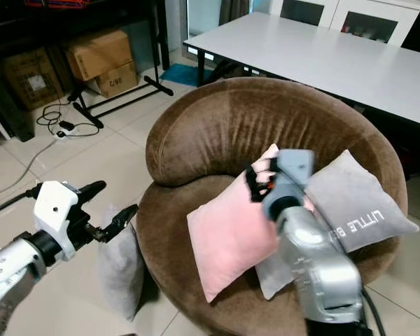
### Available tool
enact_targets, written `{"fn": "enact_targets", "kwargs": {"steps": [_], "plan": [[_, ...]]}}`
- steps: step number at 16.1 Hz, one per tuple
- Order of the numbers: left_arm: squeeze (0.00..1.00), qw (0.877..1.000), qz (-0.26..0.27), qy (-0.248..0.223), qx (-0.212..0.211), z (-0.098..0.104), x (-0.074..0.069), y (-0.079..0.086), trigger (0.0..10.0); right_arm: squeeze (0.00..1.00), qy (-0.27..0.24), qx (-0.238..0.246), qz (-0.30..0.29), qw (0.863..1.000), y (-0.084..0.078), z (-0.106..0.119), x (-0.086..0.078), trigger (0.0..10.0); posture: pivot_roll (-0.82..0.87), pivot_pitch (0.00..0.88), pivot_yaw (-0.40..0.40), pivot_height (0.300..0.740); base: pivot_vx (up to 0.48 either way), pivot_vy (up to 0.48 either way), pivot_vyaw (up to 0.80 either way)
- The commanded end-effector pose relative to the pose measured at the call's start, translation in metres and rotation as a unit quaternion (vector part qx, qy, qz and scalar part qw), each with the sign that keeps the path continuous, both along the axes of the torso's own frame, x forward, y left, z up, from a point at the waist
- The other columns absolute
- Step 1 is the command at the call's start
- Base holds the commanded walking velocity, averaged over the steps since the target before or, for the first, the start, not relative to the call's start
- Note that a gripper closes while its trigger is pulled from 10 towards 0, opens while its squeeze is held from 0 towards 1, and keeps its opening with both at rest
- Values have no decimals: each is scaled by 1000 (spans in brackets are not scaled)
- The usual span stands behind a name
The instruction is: Move the pillow to the sofa from floor
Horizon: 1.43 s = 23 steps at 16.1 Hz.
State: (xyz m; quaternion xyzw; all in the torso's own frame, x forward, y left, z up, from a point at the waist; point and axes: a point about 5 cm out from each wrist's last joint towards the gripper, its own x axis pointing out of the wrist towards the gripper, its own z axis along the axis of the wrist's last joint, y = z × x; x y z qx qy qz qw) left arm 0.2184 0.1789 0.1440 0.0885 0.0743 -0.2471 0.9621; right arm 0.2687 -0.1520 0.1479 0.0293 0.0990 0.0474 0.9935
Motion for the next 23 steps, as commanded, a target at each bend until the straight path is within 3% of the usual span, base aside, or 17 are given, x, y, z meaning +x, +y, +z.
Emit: {"fn": "enact_targets", "kwargs": {"steps": [1,3,5,6,7,23], "plan": [[0,999,25,-3,23,-4,2,4,10000,0,-10,-26,1,1000,3,1,2,10000,-70,0,-11,740,0,326,0],[0,997,55,-15,48,-6,6,9,10000,0,3,-40,19,999,8,-5,1,10000,-66,0,-19,740,0,326,0],[0,993,99,-29,64,-8,11,13,10000,0,15,-14,10,1000,4,-14,-1,10000,-66,0,-23,740,0,330,0],[0,991,108,-30,68,-9,12,14,10000,129,14,-38,3,999,2,-17,-1,10000,-64,0,-25,740,0,330,0],[0,990,116,-31,72,-11,13,14,10000,1000,1,-69,5,998,-1,-19,0,10000,-62,0,-28,740,0,330,0],[0,988,133,-39,74,-14,13,14,10000,1000,0,-12,57,998,14,-23,-1,10000,-56,0,-32,740,0,328,0]]}}
